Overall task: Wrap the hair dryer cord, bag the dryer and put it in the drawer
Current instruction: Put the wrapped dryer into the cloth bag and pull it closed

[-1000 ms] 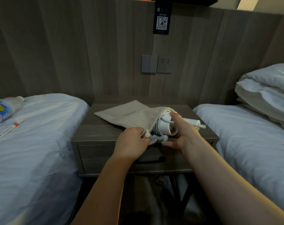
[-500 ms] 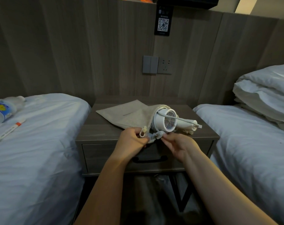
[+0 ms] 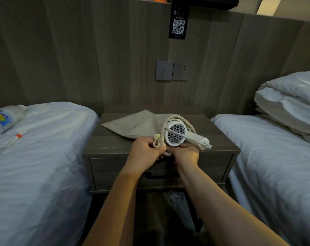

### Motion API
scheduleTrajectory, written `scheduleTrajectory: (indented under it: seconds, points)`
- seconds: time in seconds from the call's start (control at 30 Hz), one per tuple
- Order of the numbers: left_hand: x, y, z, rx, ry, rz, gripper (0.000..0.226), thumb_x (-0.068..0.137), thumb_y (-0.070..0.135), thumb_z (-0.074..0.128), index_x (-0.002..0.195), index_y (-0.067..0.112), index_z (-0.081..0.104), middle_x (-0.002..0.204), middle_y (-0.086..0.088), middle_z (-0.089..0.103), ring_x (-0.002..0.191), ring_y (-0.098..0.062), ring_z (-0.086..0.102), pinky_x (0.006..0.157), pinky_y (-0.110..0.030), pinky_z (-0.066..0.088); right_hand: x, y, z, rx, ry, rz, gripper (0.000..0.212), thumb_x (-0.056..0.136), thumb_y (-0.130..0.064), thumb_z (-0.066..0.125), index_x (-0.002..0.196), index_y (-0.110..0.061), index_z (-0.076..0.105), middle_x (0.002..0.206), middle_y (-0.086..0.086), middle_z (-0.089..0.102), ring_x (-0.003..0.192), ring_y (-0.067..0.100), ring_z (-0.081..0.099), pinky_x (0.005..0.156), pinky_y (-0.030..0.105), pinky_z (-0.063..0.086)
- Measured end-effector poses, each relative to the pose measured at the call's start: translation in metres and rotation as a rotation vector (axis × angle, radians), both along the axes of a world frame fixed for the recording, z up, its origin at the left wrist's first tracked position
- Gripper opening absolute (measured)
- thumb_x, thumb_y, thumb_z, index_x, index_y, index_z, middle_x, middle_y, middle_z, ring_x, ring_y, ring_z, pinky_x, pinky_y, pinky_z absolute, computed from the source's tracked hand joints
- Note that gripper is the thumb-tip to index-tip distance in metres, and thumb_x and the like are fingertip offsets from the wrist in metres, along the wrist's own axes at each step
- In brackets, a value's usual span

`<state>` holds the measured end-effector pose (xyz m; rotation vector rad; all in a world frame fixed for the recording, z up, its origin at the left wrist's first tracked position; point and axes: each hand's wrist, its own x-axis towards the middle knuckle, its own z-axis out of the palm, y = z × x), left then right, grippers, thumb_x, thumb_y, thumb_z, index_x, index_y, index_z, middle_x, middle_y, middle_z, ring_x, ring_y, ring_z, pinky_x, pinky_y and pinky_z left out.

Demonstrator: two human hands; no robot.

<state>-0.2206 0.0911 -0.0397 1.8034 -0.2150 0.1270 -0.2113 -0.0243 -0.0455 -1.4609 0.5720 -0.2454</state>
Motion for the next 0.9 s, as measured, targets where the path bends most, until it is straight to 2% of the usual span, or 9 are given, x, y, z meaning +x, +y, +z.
scheduleTrajectory:
  seconds: [0.07, 0.17, 0.3, 0.4, 0.5, 0.6, 0.67, 0.77, 0.9]
  points:
    - [0.004, 0.002, -0.002, -0.032, 0.019, 0.098, 0.017, 0.081, 0.008, 0.067, 0.066, 0.016, 0.063, 0.060, -0.002, 0.067, 0.049, -0.004, 0.063, 0.049, -0.017, 0.050, -0.004, 0.004, 0.000, -0.071, -0.050, 0.040, 0.017, 0.068, -0.009, 0.079, 0.082, -0.008, 0.068, 0.068, 0.003, 0.064, 0.056, 0.012, 0.054, 0.055, 0.023, 0.046]
    - [0.009, 0.006, -0.006, -0.091, 0.016, 0.207, 0.016, 0.084, 0.011, 0.063, 0.069, 0.016, 0.061, 0.069, -0.007, 0.069, 0.055, -0.009, 0.068, 0.049, -0.017, 0.050, -0.016, 0.001, -0.001, -0.234, -0.109, 0.180, 0.012, 0.076, -0.006, 0.070, 0.086, -0.011, 0.066, 0.074, -0.001, 0.065, 0.075, 0.013, 0.060, 0.077, 0.024, 0.049]
    - [0.009, 0.005, -0.007, -0.208, 0.022, 0.191, 0.017, 0.086, 0.003, 0.058, 0.080, 0.019, 0.060, 0.085, -0.008, 0.066, 0.076, -0.018, 0.069, 0.057, -0.018, 0.056, -0.044, -0.024, -0.016, -0.461, -0.069, 0.340, 0.022, 0.080, -0.008, 0.064, 0.100, -0.013, 0.069, 0.086, 0.001, 0.068, 0.084, 0.014, 0.063, 0.079, 0.025, 0.048]
    - [0.009, 0.004, -0.007, -0.193, 0.017, 0.178, 0.015, 0.086, 0.003, 0.058, 0.085, 0.017, 0.061, 0.088, -0.006, 0.067, 0.079, -0.015, 0.068, 0.059, -0.017, 0.055, -0.064, -0.049, -0.019, -0.776, -0.187, 0.020, 0.012, 0.076, -0.011, 0.062, 0.072, -0.020, 0.068, 0.066, 0.002, 0.066, 0.067, 0.020, 0.061, 0.064, 0.027, 0.042]
    - [0.008, 0.004, -0.006, -0.158, -0.015, 0.199, 0.007, 0.087, 0.006, 0.057, 0.086, 0.013, 0.059, 0.085, -0.006, 0.066, 0.077, -0.016, 0.066, 0.056, -0.015, 0.053, -0.053, -0.075, -0.003, -0.810, -0.410, -0.098, 0.012, 0.078, -0.014, 0.064, 0.090, -0.017, 0.063, 0.090, 0.006, 0.064, 0.084, 0.020, 0.058, 0.073, 0.029, 0.041]
    - [0.006, 0.006, -0.006, 0.102, -0.078, 0.293, 0.007, 0.085, 0.014, 0.056, 0.091, 0.017, 0.056, 0.086, -0.002, 0.064, 0.082, -0.020, 0.061, 0.065, -0.024, 0.047, -0.025, -0.094, 0.022, -0.508, -0.313, 0.369, 0.056, 0.081, -0.015, 0.067, 0.131, -0.021, 0.044, 0.136, 0.001, 0.045, 0.124, 0.011, 0.040, 0.099, 0.027, 0.035]
    - [0.007, 0.008, -0.009, 0.268, -0.137, 0.347, 0.028, 0.084, 0.017, 0.059, 0.111, 0.019, 0.054, 0.109, -0.003, 0.062, 0.100, -0.022, 0.059, 0.079, -0.029, 0.044, -0.010, -0.105, 0.033, -0.241, -0.198, 0.685, 0.077, 0.079, -0.006, 0.067, 0.144, -0.022, 0.028, 0.152, 0.005, 0.026, 0.138, 0.013, 0.026, 0.103, 0.027, 0.030]
    - [0.009, 0.009, -0.009, 0.288, -0.212, 0.321, 0.053, 0.083, 0.010, 0.058, 0.133, 0.018, 0.044, 0.133, -0.003, 0.049, 0.121, -0.020, 0.049, 0.091, -0.027, 0.038, 0.009, -0.122, 0.035, -0.329, -0.126, 0.961, 0.108, 0.063, -0.005, 0.074, 0.148, -0.025, 0.012, 0.158, -0.002, 0.013, 0.142, 0.009, 0.017, 0.110, 0.028, 0.025]
    - [0.007, 0.006, -0.007, 0.201, -0.183, 0.207, 0.057, 0.084, 0.006, 0.053, 0.138, 0.023, 0.041, 0.134, 0.000, 0.053, 0.120, -0.015, 0.050, 0.093, -0.022, 0.037, 0.021, -0.126, 0.033, -0.294, -0.134, 1.108, 0.118, 0.054, -0.009, 0.079, 0.149, -0.027, 0.011, 0.152, -0.008, 0.029, 0.137, 0.005, 0.033, 0.114, 0.034, 0.027]
